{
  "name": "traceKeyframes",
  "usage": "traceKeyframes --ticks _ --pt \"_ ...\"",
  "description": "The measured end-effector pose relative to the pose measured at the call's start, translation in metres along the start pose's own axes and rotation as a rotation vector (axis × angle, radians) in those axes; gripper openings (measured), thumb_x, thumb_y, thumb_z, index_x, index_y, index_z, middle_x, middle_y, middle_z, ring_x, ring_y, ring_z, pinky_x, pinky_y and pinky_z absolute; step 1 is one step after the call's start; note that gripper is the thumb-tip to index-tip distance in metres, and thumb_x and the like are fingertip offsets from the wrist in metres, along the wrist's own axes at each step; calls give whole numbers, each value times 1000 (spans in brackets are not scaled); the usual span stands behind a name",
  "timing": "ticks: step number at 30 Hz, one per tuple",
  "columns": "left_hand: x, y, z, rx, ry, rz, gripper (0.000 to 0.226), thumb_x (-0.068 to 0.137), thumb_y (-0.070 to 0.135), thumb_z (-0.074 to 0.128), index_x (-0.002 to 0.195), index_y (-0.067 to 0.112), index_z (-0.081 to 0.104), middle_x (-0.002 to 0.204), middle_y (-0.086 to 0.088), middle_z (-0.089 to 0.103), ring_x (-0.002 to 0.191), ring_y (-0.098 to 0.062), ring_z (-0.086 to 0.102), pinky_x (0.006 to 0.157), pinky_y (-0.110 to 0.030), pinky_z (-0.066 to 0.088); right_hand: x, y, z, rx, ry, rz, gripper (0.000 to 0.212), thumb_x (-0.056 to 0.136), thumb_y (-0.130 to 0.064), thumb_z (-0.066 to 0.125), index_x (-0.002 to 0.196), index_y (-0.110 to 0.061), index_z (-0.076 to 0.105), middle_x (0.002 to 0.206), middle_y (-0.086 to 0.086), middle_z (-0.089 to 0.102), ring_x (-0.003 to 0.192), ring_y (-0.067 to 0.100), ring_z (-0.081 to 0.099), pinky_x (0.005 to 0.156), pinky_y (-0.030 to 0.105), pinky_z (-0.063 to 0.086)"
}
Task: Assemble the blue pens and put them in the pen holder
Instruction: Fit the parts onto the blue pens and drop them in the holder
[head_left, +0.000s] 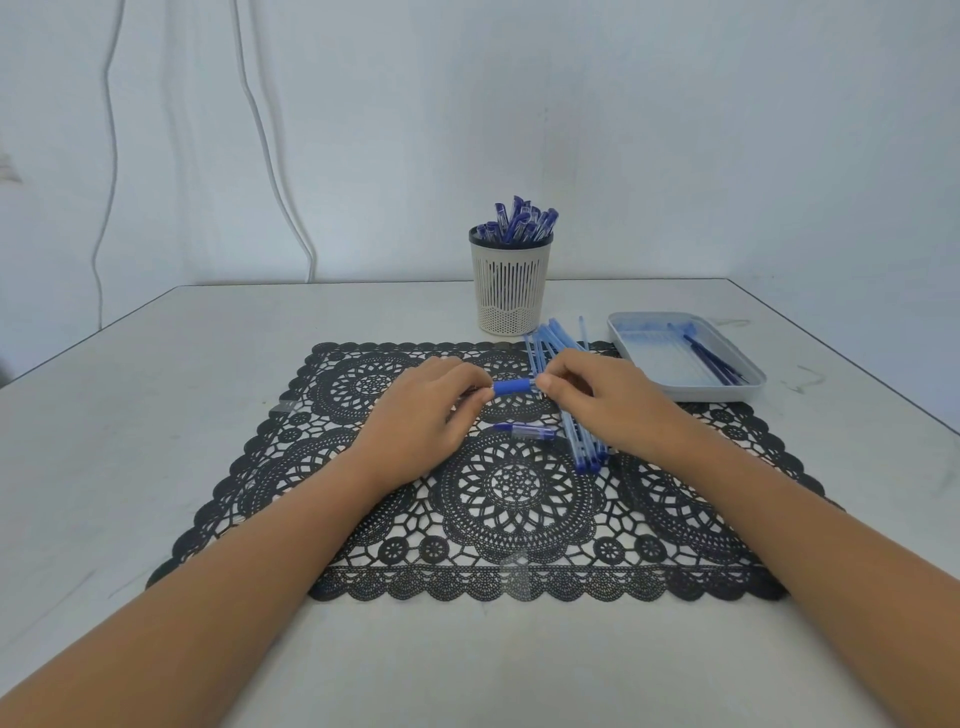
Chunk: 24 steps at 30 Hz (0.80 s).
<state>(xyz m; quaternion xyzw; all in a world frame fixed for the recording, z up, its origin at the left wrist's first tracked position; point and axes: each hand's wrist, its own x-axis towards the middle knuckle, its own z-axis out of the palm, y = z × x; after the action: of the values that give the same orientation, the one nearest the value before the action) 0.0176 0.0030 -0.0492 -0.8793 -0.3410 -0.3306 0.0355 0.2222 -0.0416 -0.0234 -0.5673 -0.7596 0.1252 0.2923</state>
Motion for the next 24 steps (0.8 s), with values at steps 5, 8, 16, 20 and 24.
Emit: traceKeyframes --ticks 5,8,16,20,24 --pt "1 -2 1 -20 13 -82 16 94 23 51 101 13 61 87 12 51 81 -9 47 75 -26 38 0 4 -1 -276 -153 -5 29 81 -60 51 96 -38 61 97 -14 50 94 4 45 83 35 36" --pt "1 -2 0 -25 2 -127 17 93 23 51 104 13 59 90 10 52 87 -9 46 76 -21 32 1 2 3 -372 -184 -32 26 81 -56 55 98 -38 63 109 -10 51 106 9 42 83 34 30" --pt "-1 0 -2 -112 25 -156 13 93 24 51 101 17 59 82 10 52 71 -1 47 64 -21 38 1 10 -16 93 16 89 13 88 -29 60 100 -26 65 86 -15 62 80 -1 56 64 6 37" --pt "-2 -2 0 -95 11 -157 16 92 29 51 103 21 60 84 15 51 69 7 45 61 -17 34 3 11 -21 264 121 115 13 88 -29 60 97 -30 69 93 -5 69 85 10 61 72 14 43" --pt "-2 -2 -1 -87 11 -139 16 92 28 52 103 20 61 85 16 50 69 6 46 60 -16 34 2 10 -20 263 102 95 11 89 -28 60 95 -30 69 86 -6 68 76 6 56 67 13 41"
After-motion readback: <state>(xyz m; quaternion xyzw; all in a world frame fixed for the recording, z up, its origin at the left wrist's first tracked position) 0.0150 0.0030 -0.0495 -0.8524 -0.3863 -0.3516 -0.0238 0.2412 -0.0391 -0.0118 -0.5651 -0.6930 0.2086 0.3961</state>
